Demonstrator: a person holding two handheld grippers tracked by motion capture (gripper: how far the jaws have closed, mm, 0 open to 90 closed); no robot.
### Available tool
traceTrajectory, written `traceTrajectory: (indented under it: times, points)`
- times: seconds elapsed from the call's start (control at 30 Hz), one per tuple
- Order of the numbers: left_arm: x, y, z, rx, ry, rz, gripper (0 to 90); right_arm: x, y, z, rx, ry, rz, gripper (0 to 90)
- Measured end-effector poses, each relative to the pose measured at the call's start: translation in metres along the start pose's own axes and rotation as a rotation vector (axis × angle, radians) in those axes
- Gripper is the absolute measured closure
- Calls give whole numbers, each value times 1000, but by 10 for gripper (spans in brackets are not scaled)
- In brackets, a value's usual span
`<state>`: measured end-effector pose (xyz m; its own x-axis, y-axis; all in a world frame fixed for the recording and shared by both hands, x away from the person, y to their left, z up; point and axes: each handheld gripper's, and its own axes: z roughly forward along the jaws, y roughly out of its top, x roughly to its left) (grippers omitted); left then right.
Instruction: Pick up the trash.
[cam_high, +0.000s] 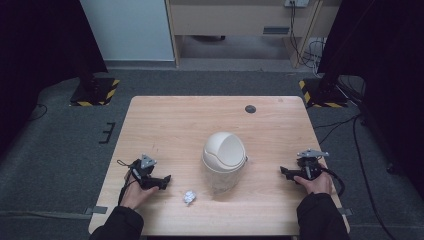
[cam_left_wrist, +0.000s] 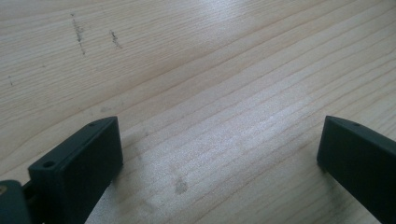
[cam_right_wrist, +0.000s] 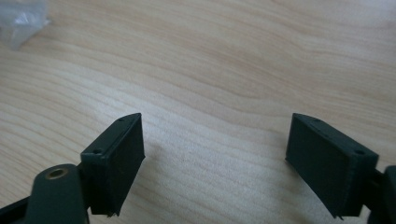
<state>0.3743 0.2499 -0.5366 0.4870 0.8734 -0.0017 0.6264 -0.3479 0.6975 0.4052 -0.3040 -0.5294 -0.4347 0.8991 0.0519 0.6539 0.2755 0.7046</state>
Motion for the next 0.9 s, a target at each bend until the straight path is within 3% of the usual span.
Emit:
traceTrajectory:
  times: [0.13, 0.17, 0.47, 0.67, 0.9]
  points:
    - [0, 0, 0, 0, 0, 0, 0, 1, 5, -5, -51, -1, 2, 228]
    - [0, 0, 0, 0, 0, 0, 0, 1, 8, -8, -88, 5, 5, 226]
    - [0, 0, 0, 1, -1, -1, 0, 9, 20, -19, -184, 47, 11, 212]
    - [0, 0, 0, 1, 0, 0, 0, 19, 33, -26, -227, 75, -24, 195]
    - [0, 0, 0, 1, 0, 0, 0, 22, 42, -38, -280, 83, -17, 187]
